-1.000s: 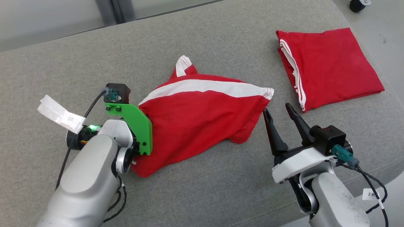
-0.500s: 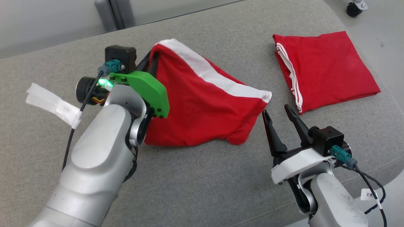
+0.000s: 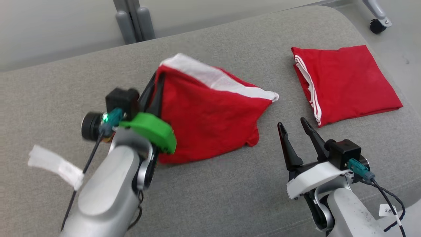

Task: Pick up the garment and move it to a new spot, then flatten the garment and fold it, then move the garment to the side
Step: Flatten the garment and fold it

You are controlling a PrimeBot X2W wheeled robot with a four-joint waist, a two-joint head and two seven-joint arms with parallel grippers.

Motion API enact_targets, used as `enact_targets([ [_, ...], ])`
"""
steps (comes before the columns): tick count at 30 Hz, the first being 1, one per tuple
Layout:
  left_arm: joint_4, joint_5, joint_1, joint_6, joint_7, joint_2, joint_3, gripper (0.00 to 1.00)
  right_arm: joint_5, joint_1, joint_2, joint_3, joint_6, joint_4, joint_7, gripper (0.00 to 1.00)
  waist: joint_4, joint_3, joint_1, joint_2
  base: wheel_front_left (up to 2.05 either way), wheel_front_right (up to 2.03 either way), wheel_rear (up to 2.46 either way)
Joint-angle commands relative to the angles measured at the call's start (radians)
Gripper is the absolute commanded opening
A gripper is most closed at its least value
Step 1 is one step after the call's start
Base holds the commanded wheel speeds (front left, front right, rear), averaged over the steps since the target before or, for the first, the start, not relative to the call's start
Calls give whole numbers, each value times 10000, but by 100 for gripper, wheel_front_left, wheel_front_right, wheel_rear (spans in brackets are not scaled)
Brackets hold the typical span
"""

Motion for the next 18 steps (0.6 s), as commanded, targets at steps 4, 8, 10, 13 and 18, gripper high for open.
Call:
enact_targets([
  [4, -528, -1, 2040, 470, -137, 613, -112, 0, -46, 261, -127, -153, -16, -148, 76, 100, 638, -170, 0, -1, 0, 0, 0],
  [8, -868, 186, 3316, 741, -97, 952, -474, 0, -38, 315, -188, -116, -16, -237, 182, 100, 1004, -250, 0, -1, 0, 0, 0],
  [10, -943, 346, 3699, 848, -71, 1021, -698, 0, -17, 271, -199, -57, -16, -281, 230, 100, 1122, -281, 0, -1, 0, 0, 0],
  [13, -857, 531, 4085, 953, -183, 1145, -962, 0, -19, 227, -190, 26, -16, -348, 272, 100, 1206, -318, 0, -1, 0, 0, 0],
  [18, -510, 786, 4386, 877, -400, 1132, -1333, 25, -27, 287, -212, 62, -16, -419, 340, 100, 1248, -332, 0, -1, 0, 0, 0],
])
